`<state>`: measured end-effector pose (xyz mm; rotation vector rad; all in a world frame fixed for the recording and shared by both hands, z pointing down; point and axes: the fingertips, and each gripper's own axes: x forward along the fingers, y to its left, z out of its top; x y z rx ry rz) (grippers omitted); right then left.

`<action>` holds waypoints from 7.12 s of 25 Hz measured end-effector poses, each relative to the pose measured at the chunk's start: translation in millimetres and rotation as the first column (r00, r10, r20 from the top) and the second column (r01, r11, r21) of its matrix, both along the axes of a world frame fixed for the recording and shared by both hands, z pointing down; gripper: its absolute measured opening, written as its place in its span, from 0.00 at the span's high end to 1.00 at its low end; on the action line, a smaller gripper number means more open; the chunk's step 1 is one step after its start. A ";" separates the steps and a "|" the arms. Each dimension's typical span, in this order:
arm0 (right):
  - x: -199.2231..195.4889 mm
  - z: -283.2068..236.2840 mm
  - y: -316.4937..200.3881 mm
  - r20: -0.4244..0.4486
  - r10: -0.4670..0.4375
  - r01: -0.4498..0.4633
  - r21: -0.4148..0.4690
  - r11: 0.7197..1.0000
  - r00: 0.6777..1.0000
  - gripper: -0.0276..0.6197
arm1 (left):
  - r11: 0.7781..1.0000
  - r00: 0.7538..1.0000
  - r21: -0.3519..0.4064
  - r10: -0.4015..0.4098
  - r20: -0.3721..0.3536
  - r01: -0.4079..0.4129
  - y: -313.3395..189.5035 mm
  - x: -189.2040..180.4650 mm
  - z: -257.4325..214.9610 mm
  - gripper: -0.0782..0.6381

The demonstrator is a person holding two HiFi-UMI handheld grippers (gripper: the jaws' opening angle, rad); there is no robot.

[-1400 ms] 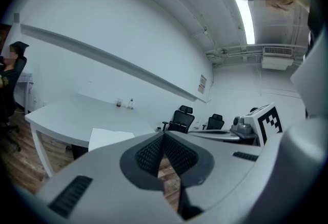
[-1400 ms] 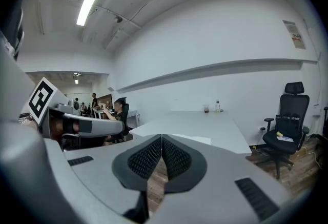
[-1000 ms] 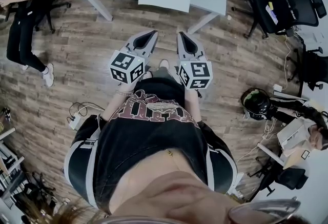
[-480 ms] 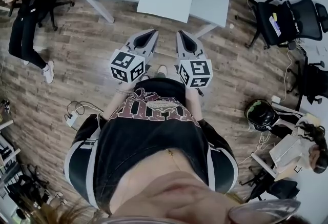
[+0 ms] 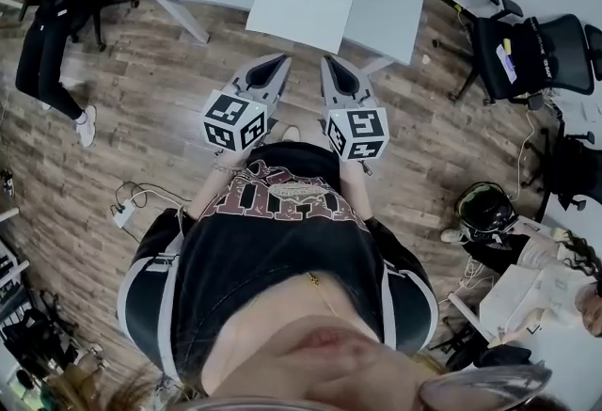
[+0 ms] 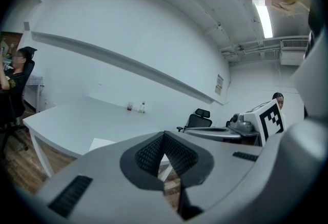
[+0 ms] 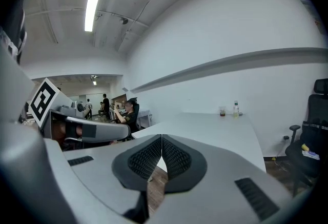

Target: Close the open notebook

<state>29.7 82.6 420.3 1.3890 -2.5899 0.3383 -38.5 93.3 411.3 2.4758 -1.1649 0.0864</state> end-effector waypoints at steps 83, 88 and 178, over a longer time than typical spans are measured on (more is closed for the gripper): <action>8.8 24.1 -252.1 -0.072 0.168 -0.172 -0.060 0.983 0.983 0.93 | 0.984 0.990 -0.108 0.140 -0.002 -0.140 -253.3 -43.8 38.6 0.82; 17.3 28.6 -259.6 -0.071 0.147 -0.152 -0.072 0.986 0.987 0.93 | 0.987 0.992 -0.109 0.120 0.025 -0.117 -260.7 -35.8 41.9 0.82; 73.7 277.9 -255.6 -0.314 -0.160 -0.032 -0.527 0.850 0.936 0.93 | 0.902 0.961 -0.432 0.115 0.253 0.006 -242.1 -51.5 229.8 0.82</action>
